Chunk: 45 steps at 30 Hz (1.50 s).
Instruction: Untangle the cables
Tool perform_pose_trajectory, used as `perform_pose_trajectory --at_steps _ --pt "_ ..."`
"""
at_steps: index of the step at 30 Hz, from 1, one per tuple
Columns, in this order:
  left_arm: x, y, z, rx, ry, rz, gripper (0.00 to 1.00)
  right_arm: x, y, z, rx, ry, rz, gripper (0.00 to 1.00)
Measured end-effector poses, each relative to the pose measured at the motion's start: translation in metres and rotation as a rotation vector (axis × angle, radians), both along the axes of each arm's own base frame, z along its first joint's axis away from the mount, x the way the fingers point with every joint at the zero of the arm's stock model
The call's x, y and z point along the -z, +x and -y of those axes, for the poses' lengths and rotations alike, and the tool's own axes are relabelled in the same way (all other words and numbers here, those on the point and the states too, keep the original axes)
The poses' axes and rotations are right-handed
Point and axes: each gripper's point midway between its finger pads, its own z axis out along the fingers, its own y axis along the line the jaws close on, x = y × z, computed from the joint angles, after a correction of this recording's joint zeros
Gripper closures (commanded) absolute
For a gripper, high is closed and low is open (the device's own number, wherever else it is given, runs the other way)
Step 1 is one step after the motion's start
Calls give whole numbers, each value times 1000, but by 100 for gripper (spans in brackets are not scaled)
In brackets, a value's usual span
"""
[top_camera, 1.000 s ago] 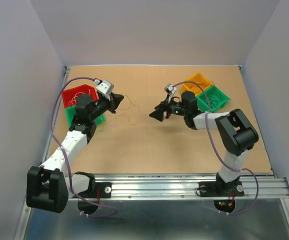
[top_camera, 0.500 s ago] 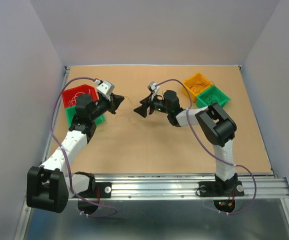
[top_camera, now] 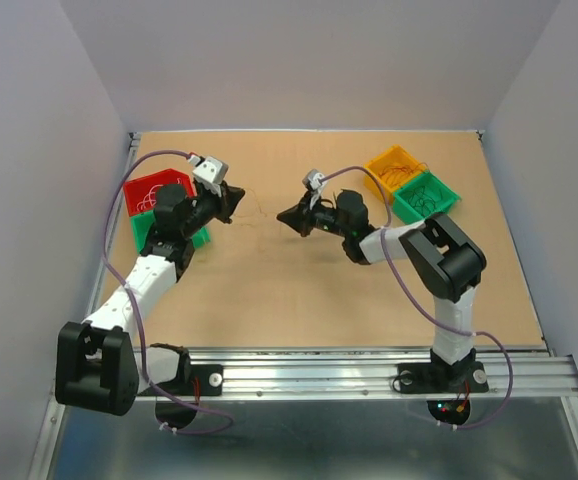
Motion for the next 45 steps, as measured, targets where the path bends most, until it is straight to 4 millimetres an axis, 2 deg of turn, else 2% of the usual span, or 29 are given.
perform_pose_trajectory --at_steps 4,8,11,14,16,17,19,20,25,28,38,45 --pt "19 14 4 -2 8 -52 99 -23 -30 17 -15 39 31 99" --pt "59 36 20 27 50 -165 94 -42 -44 24 -19 85 74 99" --pt "91 45 36 65 100 -255 84 -41 -48 27 -14 96 67 99" --pt "107 35 47 105 137 -297 77 -39 -47 28 -3 101 56 99" --pt "107 30 54 136 151 -293 75 -41 -45 29 15 111 52 99" --pt "104 25 59 162 154 -283 67 -42 -44 30 27 116 52 99" --pt "97 21 62 188 153 -263 60 -42 -43 33 49 123 50 99" --pt "92 19 64 207 152 -249 52 -42 -42 35 63 124 49 99" --pt "70 3 74 320 135 -183 42 -46 -42 42 103 136 58 99" --pt "70 -4 78 373 135 -180 37 -49 -42 45 114 146 67 99" --pt "71 -20 88 476 145 -166 36 -69 -51 51 116 203 89 99" --pt "75 -32 100 535 175 -151 36 -71 -54 51 107 223 72 99"
